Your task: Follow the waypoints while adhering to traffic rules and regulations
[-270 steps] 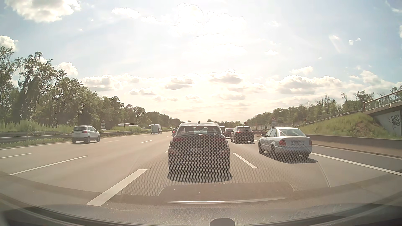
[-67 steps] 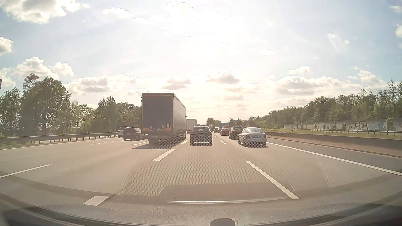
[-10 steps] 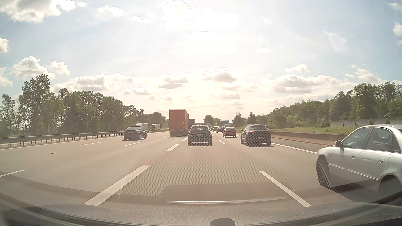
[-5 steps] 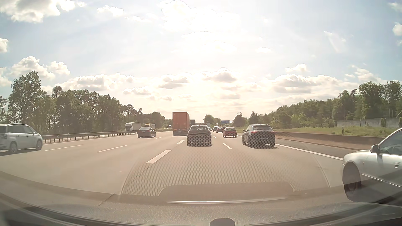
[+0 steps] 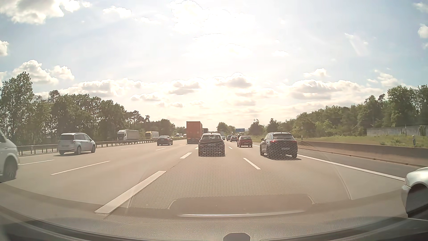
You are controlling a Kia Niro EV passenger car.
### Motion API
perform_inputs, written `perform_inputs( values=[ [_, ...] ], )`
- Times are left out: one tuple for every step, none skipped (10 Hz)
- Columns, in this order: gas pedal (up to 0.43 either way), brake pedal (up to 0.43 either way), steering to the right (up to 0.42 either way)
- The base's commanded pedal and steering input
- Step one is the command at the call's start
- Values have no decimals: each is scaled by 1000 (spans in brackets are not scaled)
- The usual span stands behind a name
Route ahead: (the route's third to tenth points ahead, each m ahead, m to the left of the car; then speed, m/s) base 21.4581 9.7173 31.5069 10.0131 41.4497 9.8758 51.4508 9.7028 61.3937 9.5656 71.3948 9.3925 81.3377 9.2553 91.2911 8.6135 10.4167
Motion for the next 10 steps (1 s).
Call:
perform_inputs(
  values=[
    [67, 0, -2],
    [67, 0, -2],
    [67, 0, -3],
    [67, 0, -4],
    [67, 0, -4],
    [67, 0, -4],
    [79, 0, -6],
    [79, 0, -8],
    [79, 0, -8],
    [79, 0, -8]
  ],
)
